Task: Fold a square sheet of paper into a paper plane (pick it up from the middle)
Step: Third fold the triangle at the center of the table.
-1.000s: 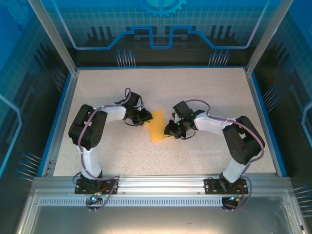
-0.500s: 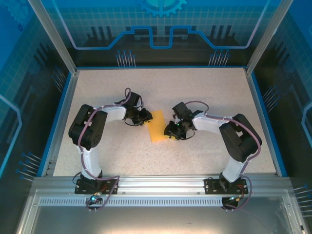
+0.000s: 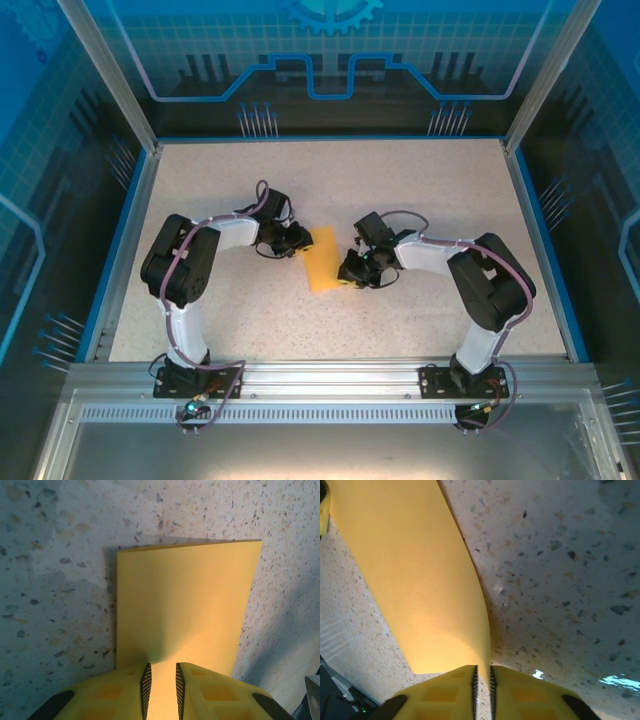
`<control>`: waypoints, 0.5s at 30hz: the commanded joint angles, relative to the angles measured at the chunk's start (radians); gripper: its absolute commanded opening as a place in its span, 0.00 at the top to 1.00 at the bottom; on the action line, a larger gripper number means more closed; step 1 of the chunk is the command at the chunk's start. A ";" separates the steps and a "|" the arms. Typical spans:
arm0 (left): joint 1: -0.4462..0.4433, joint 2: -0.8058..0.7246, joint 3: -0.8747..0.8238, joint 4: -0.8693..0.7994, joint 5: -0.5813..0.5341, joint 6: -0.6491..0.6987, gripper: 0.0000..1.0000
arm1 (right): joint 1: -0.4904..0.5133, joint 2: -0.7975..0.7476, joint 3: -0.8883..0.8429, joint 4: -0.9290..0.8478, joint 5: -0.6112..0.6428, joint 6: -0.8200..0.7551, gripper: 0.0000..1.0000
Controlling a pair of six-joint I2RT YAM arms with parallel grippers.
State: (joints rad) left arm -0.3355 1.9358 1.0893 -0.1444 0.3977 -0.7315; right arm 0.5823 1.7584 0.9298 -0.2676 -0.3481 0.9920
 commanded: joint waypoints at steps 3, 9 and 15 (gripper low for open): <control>0.001 0.035 -0.005 -0.040 -0.043 0.016 0.74 | 0.005 -0.048 -0.012 0.025 0.018 -0.007 0.94; 0.001 0.041 -0.005 -0.041 -0.043 0.018 0.74 | 0.015 -0.075 0.012 0.087 0.000 -0.056 0.99; 0.001 0.043 -0.005 -0.044 -0.045 0.021 0.74 | 0.025 -0.025 0.100 0.114 -0.040 -0.081 0.99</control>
State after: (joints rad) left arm -0.3355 1.9369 1.0893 -0.1444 0.3969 -0.7311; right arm 0.5892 1.7088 0.9691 -0.1963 -0.3534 0.9409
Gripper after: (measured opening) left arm 0.255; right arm 0.047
